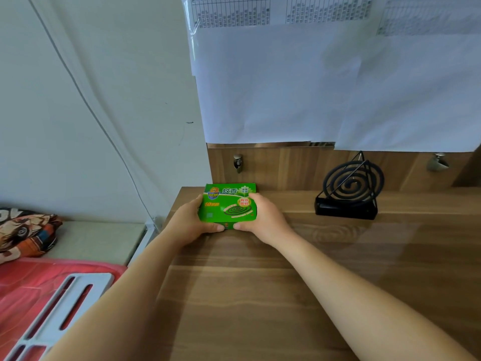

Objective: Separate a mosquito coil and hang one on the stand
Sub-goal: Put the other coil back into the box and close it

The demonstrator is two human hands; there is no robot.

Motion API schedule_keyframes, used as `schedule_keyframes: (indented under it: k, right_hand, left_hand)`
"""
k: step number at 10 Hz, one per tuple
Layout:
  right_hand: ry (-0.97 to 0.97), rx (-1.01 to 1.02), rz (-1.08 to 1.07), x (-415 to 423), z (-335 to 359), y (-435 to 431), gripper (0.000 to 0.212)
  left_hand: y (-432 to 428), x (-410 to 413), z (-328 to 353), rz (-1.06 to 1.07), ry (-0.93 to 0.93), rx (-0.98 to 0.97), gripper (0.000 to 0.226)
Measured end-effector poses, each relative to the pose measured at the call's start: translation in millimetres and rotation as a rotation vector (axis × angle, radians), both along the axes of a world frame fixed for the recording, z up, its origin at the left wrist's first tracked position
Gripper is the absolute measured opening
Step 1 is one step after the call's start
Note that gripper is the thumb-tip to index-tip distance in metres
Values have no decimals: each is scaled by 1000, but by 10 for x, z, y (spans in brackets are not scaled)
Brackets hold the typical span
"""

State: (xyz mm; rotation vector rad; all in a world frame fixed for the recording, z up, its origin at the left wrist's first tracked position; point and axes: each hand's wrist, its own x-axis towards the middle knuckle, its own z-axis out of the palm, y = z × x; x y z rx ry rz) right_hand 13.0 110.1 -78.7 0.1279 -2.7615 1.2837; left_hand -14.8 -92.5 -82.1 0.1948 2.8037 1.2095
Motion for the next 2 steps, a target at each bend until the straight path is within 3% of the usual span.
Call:
schedule_keyframes:
  k: [1, 2]
  right_hand:
    - [-6, 17, 22, 5, 0, 42, 87]
    - [13, 14, 28, 126, 100, 171, 86]
  left_hand:
    - [13, -6, -4, -39, 12, 35, 99]
    - [63, 6, 113, -54, 35, 34, 118]
